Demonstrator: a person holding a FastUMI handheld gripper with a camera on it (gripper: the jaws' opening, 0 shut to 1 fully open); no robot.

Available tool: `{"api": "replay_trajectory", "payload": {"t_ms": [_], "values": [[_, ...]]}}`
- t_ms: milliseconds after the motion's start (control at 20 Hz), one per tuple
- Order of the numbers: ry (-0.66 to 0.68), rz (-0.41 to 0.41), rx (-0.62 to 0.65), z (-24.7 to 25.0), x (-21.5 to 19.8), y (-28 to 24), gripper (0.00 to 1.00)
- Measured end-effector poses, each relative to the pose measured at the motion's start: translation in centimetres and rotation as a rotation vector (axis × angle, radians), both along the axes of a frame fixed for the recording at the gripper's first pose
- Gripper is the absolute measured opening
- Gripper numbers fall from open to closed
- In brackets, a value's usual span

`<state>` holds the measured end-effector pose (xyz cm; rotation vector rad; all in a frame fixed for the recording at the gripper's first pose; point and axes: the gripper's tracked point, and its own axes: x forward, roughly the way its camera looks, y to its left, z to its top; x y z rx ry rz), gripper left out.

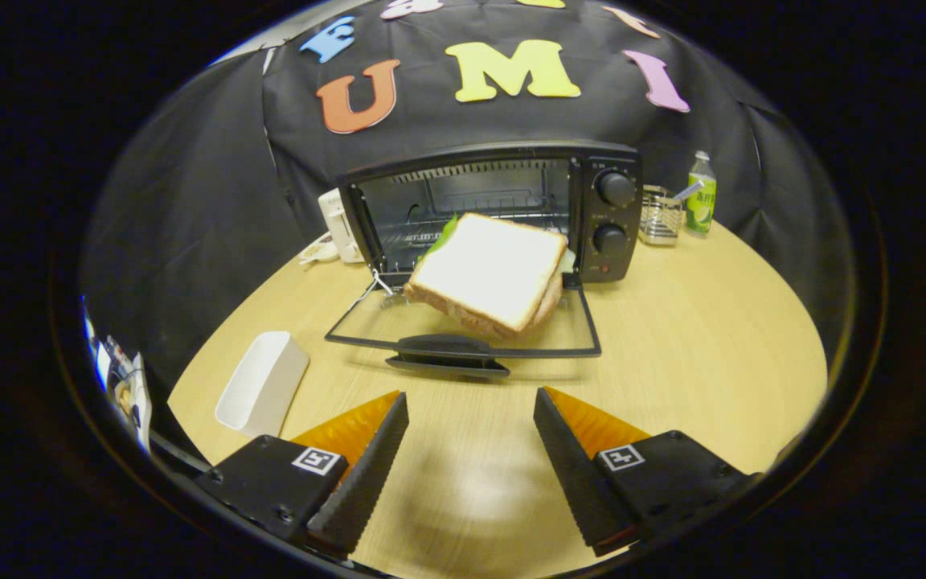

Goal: Open the toaster oven, put the food inside, and close the toaster oven door.

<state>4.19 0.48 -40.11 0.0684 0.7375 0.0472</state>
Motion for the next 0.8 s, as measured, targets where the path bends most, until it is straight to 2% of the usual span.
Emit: {"api": "replay_trajectory", "payload": {"t_ms": [350,650,800], "values": [[0.014,-0.096,0.002,-3.0,2.2,0.9,1.0],[-0.038,-0.144,-0.023,-2.1,4.7,0.7,1.0],[-0.038,-0.138,-0.054,-1.8,4.9,0.8,1.0]]}}
